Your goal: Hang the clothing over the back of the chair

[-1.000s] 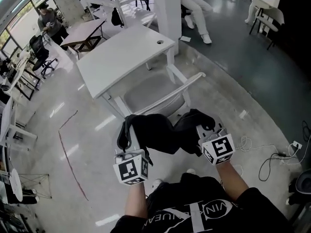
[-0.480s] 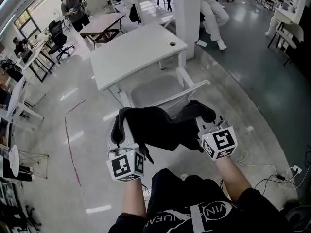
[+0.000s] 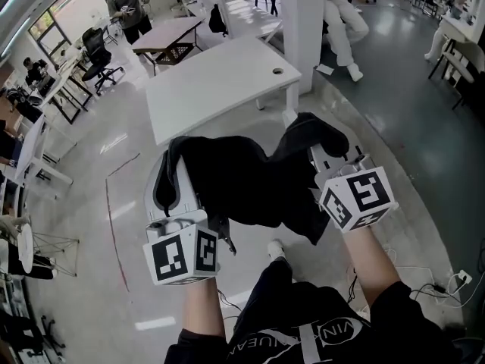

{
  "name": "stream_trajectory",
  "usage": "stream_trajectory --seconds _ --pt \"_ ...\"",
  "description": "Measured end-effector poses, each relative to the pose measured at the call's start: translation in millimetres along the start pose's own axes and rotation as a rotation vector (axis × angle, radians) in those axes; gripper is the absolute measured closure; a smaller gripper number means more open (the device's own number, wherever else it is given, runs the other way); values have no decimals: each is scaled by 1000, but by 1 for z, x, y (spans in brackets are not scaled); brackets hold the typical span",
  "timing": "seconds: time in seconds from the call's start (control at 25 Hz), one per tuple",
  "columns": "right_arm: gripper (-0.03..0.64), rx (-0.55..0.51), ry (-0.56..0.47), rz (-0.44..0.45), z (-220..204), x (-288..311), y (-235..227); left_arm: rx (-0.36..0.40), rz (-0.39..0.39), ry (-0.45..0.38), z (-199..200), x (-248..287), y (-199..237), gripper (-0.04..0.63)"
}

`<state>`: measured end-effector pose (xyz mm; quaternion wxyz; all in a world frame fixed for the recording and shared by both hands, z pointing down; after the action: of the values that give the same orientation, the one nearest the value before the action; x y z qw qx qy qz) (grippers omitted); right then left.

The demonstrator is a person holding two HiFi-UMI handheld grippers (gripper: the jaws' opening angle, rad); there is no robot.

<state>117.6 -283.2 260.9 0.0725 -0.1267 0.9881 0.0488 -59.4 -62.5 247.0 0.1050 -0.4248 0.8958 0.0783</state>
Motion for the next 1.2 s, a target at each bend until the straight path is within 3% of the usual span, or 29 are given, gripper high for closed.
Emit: stream_trajectory --seconds 0.16,0.32,0.72,1.2 --pt "595 -27 -48 30 25 32 -16 -40 8 -41 12 28 1 554" --pt "595 -44 -27 39 10 76 -34 -50 37 -49 -8 68 6 552" --pt "595 -139 169 40 -61 168 -68 -12 96 42 -75 145 34 552" --pt "594 -159 464 76 -161 225 -102 18 126 179 -149 197 58 552"
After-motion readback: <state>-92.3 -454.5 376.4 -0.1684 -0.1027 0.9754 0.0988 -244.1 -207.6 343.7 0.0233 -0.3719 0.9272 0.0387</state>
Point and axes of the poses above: the fingertips, and each gripper's own axes: x forward along the fingers, y to its left, z out of its top, the point moved 9 cm from there along -x, backward along the fingers, and after that the axes turned 6 degrees about z, right-handed, at the moved point
